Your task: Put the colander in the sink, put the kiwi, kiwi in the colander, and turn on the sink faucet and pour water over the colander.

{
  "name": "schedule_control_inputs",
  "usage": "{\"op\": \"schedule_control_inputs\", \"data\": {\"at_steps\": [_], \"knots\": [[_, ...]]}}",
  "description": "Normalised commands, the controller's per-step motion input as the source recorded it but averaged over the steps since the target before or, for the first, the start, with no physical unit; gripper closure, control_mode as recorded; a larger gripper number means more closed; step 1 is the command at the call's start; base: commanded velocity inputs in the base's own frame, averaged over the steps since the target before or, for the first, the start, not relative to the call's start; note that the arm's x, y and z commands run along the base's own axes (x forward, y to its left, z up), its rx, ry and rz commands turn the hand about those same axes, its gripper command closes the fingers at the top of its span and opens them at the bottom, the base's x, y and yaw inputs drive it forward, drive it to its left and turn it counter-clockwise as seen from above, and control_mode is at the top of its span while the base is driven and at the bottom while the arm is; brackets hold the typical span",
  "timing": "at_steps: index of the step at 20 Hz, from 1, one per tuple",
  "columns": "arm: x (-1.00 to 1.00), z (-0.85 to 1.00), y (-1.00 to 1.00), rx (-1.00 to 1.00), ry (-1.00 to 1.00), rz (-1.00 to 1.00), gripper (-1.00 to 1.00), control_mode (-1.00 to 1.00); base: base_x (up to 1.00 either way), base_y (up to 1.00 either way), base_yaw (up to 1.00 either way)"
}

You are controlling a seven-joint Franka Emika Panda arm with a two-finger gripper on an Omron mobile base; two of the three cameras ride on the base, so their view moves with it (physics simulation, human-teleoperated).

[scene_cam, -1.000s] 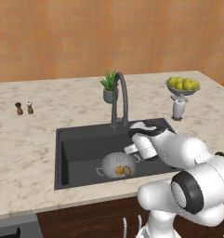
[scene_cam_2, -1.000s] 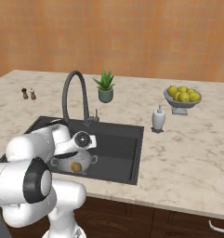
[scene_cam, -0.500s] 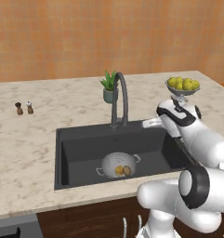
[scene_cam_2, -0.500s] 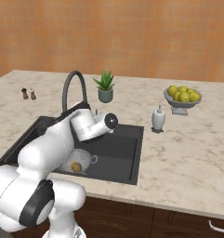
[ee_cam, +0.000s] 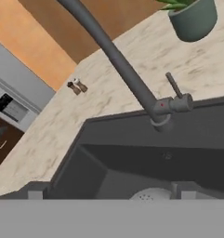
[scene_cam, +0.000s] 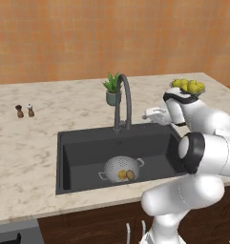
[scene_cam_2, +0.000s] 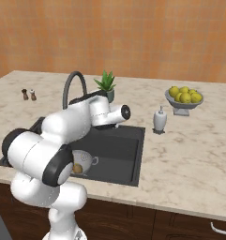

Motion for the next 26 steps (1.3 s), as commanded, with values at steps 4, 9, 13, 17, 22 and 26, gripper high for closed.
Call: {"op": "schedule_control_inputs", "data": {"at_steps": [4, 9, 13, 17, 22, 26], "knots": [[0.37, -0.28, 0.38, 0.13, 0.07, -0.1, -1.0, -1.0, 0.0, 0.0, 0.0], [0.56, -0.19, 0.25, 0.08, 0.06, -0.11, -1.0, -1.0, 0.0, 0.0, 0.0], [0.66, -0.23, 0.0, 0.03, 0.11, -0.08, -1.0, -1.0, 0.0, 0.0, 0.0], [0.56, -0.32, 0.0, 0.02, 0.13, -0.04, -1.0, -1.0, 0.0, 0.0, 0.0], [0.64, -0.27, 0.0, 0.03, 0.11, -0.04, -1.0, -1.0, 0.0, 0.0, 0.0], [0.51, -0.29, 0.0, 0.0, 0.0, -0.06, -1.0, -1.0, 0.0, 0.0, 0.0]]}}
